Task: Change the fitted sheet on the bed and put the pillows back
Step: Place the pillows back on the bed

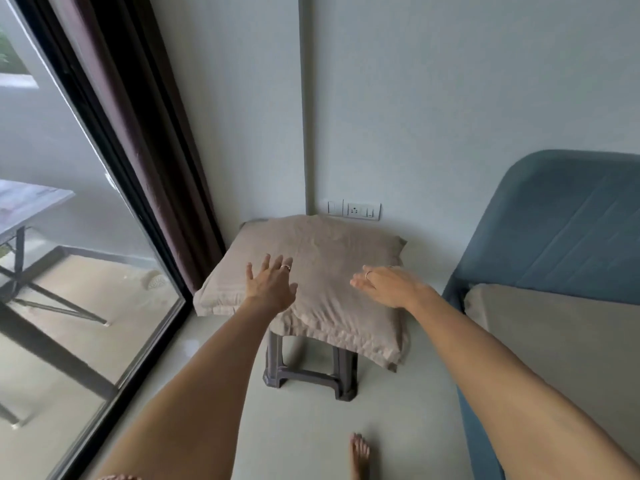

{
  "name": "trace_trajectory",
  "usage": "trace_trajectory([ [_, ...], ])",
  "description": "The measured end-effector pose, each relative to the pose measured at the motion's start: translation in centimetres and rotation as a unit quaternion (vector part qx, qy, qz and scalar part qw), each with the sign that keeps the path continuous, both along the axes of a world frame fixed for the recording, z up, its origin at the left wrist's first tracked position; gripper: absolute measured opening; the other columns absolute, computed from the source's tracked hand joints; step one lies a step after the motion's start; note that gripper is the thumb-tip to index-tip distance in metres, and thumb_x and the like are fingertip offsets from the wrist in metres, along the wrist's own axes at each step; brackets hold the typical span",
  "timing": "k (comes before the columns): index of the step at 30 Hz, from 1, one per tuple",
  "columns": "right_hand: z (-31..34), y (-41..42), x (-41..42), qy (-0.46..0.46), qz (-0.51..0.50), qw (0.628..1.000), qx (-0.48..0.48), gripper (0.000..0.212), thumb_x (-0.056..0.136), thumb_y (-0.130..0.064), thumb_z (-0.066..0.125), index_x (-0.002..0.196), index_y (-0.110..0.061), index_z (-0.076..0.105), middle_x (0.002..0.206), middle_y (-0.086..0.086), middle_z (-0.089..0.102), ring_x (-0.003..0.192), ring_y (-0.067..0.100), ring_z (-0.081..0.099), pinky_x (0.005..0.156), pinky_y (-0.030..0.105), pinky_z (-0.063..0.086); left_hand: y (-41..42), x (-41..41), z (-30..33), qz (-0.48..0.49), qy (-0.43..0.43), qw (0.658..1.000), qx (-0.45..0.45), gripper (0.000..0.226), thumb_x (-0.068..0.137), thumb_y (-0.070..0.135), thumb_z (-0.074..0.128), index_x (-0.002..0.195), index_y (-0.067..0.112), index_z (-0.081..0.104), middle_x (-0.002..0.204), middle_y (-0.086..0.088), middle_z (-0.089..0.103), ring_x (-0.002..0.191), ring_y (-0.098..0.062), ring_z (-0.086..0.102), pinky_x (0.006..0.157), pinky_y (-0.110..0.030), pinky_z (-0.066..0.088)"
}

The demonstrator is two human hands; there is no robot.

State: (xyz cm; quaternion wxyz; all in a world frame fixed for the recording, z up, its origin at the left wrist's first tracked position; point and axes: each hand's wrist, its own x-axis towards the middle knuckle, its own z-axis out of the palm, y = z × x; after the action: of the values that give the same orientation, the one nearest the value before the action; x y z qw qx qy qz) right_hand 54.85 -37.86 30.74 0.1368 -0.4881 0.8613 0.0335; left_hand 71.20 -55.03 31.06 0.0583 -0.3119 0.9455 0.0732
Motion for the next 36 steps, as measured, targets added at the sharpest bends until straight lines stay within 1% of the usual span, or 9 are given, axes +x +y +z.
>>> trace_trajectory([
  [4,-1.3,-7.9,-9.3,0.004,0.033,0.999,0.001,0.055,0.101,-0.053,0.021,0.146,-0.026,0.037,0.157,0.001,0.024,0.142,0.020,0.030,0.113,0.042,0.022,-6.1,-6.8,-1.6,0.077,0.005,0.997,0.004,0.059,0.100,0.037,0.040,0.152,0.023,0.016,0.161,0.005,0.010,0.149,-0.021,0.000,0.117,-0.054,0.000],
  [8,-2.6,-15.1,-17.5,-0.026,0.046,0.999,0.000,0.056,0.100,-0.054,0.022,0.147,-0.026,0.037,0.157,0.003,0.024,0.142,0.021,0.030,0.113,0.043,0.022,-9.8,-11.9,-3.8,0.228,0.013,0.968,0.105,0.064,0.100,0.041,0.039,0.153,0.020,0.012,0.161,0.000,0.010,0.149,-0.026,0.002,0.116,-0.055,0.004],
  [11,-4.7,-20.8,-22.6,-0.045,0.064,0.997,0.020,0.059,0.098,-0.058,0.022,0.148,-0.028,0.034,0.158,0.001,0.022,0.142,0.022,0.029,0.114,0.044,0.023,-12.1,-14.3,-7.1,0.375,0.036,0.900,0.219,0.079,0.094,0.052,0.044,0.153,0.013,0.009,0.158,-0.012,0.020,0.144,-0.036,0.018,0.115,-0.054,0.018],
  [15,-8.3,-26.9,-27.2,-0.096,0.075,0.992,0.037,0.062,0.097,-0.060,0.025,0.150,-0.028,0.028,0.159,-0.001,0.019,0.144,0.021,0.025,0.114,0.040,0.021,-14.4,-15.7,-10.8,0.510,0.067,0.795,0.321,0.087,0.090,0.060,0.048,0.144,-0.005,0.028,0.142,-0.021,0.044,0.127,-0.039,0.045,0.103,-0.046,0.042],
  [23,-15.4,-34.8,-31.0,-0.166,0.077,0.981,0.057,0.067,0.097,-0.058,0.028,0.153,-0.023,0.016,0.160,0.001,0.016,0.144,0.025,0.025,0.115,0.045,0.024,-15.8,-16.8,-15.9,0.669,0.140,0.603,0.411,0.086,0.091,0.054,0.054,0.145,-0.006,0.026,0.151,-0.015,0.031,0.135,-0.040,0.033,0.106,-0.053,0.030],
  [28,-19.0,-36.8,-32.5,-0.248,-0.008,0.968,0.043,0.075,0.094,-0.062,0.034,0.151,-0.017,0.022,0.153,0.009,0.034,0.140,0.027,0.033,0.112,0.040,0.030,-15.7,-16.3,-19.7,0.739,0.188,0.477,0.437,0.099,0.081,0.065,0.059,0.148,0.003,0.023,0.154,-0.014,0.027,0.136,-0.042,0.032,0.105,-0.060,0.029],
  [31,-20.4,-37.1,-32.7,-0.272,-0.042,0.961,0.016,0.071,0.093,-0.063,0.037,0.139,-0.010,0.046,0.142,0.012,0.049,0.132,0.027,0.045,0.105,0.035,0.038,-15.7,-15.8,-21.1,0.748,0.218,0.437,0.450,0.096,0.077,0.063,0.066,0.145,0.005,0.029,0.148,-0.013,0.037,0.133,-0.037,0.037,0.102,-0.055,0.036],
  [34,-20.3,-36.9,-32.4,-0.284,-0.066,0.956,-0.020,0.057,0.094,-0.057,0.040,0.111,-0.007,0.062,0.115,0.011,0.065,0.115,0.030,0.057,0.089,0.033,0.044,-16.1,-15.0,-21.2,0.737,0.244,0.427,0.463,0.092,0.073,0.055,0.075,0.140,0.005,0.037,0.141,-0.011,0.046,0.126,-0.032,0.045,0.096,-0.048,0.042],
  [36,-19.4,-36.7,-32.1,-0.283,-0.076,0.955,-0.039,0.050,0.096,-0.050,0.044,0.090,-0.003,0.062,0.093,0.011,0.066,0.102,0.031,0.060,0.078,0.031,0.041,-16.4,-14.6,-20.7,0.727,0.257,0.433,0.467,0.087,0.070,0.052,0.078,0.134,0.005,0.043,0.130,-0.010,0.053,0.113,-0.030,0.051,0.089,-0.043,0.044],
])
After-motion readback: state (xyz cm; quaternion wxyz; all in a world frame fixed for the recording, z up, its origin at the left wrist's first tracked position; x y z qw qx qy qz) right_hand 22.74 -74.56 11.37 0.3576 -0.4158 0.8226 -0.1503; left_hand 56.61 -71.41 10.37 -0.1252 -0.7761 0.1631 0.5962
